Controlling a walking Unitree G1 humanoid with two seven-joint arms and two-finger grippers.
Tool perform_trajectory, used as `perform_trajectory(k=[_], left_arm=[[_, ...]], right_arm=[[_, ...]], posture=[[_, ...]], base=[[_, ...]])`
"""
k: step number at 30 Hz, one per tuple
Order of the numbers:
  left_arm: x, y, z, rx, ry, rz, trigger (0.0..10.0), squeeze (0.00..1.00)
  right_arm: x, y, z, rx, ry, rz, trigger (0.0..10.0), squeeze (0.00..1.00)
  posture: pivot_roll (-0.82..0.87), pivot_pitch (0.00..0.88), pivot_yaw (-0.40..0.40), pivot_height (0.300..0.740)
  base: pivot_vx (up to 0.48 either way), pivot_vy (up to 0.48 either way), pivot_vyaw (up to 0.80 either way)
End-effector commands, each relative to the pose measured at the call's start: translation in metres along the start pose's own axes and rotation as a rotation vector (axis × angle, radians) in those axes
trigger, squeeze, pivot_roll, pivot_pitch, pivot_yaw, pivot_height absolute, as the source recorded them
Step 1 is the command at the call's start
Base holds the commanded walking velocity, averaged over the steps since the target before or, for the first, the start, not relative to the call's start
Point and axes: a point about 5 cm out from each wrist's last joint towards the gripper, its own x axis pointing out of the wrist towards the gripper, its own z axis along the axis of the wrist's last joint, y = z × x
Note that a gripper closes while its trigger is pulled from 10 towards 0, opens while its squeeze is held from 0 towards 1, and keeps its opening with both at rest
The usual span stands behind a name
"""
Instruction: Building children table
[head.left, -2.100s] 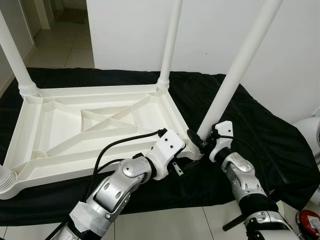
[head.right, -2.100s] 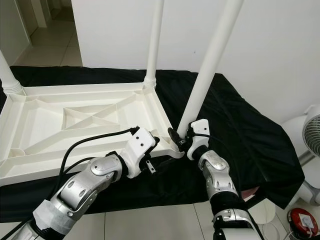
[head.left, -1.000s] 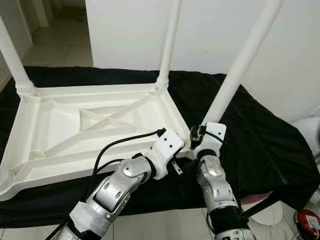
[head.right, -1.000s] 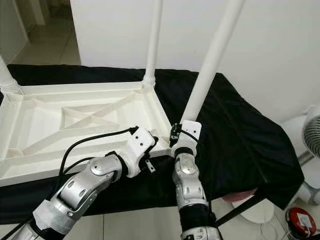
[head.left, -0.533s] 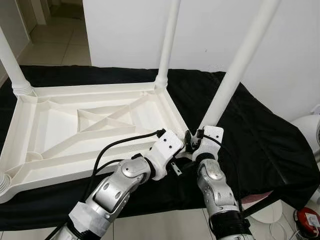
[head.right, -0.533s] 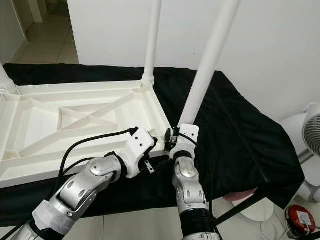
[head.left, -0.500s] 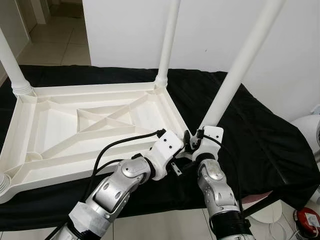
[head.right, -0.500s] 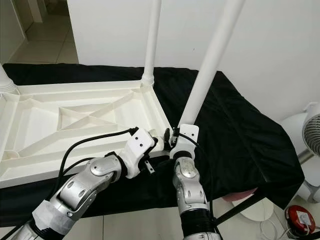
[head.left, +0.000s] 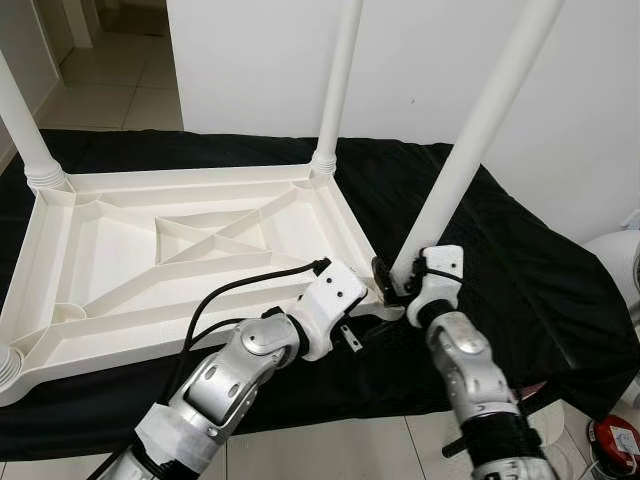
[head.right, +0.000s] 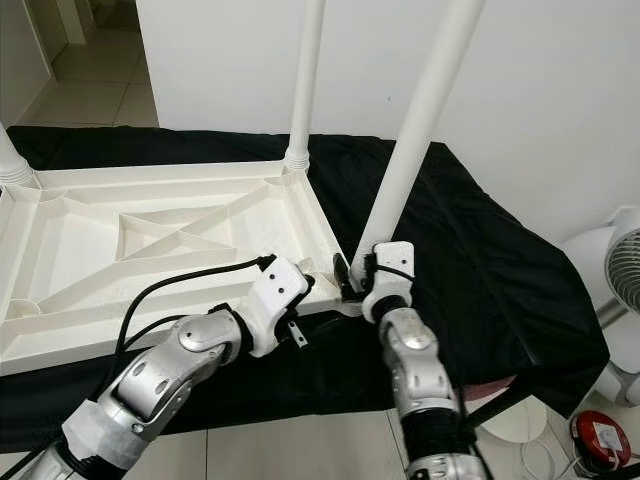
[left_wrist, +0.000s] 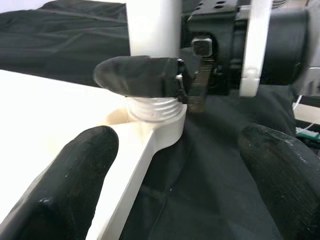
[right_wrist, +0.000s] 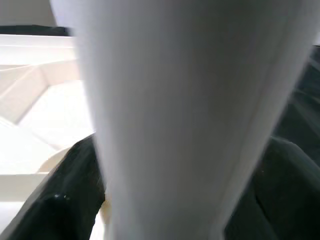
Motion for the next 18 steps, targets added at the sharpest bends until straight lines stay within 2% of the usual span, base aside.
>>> perform_trajectory(k=[1,5,6,9,12,18], left_arm=[[-0.002,-0.002,0.0,0.008,-0.001,-0.059,10.0,0.0],[-0.008,0.002,-0.002,0.01,0.009,-0.061,10.0,0.0],[-0.011,0.002,-0.004,0.011,0.02,-0.069,10.0,0.0],[-0.012,0.002,-0.005,0.011,0.023,-0.075,10.0,0.0],[-0.02,-0.001,-0.009,0.018,0.032,-0.087,10.0,0.0],[-0.026,-0.001,-0.012,0.024,0.047,-0.085,10.0,0.0]], right_arm=[[0.0,-0.003,-0.001,-0.008,0.003,0.04,10.0,0.0],[-0.001,-0.01,0.002,-0.035,-0.008,0.14,10.0,0.0],[-0.001,-0.013,0.003,-0.035,-0.017,0.202,10.0,0.0],[-0.001,-0.014,0.004,-0.041,-0.022,0.23,10.0,0.0],[0.004,-0.02,0.005,-0.093,-0.023,0.29,10.0,0.0],[0.008,-0.024,0.003,-0.139,-0.006,0.321,10.0,0.0]], posture=[[0.0,0.0,-0.106,0.74],[0.0,0.0,-0.101,0.74],[0.0,0.0,-0.101,0.74],[0.0,0.0,-0.096,0.74],[0.0,0.0,-0.086,0.74],[0.01,0.0,-0.084,0.74]], base=[[0.0,0.0,0.0],[0.0,0.0,0.0],[0.0,0.0,0.0],[0.0,0.0,0.0],[0.0,0.0,0.0],[0.0,0.0,0.0]])
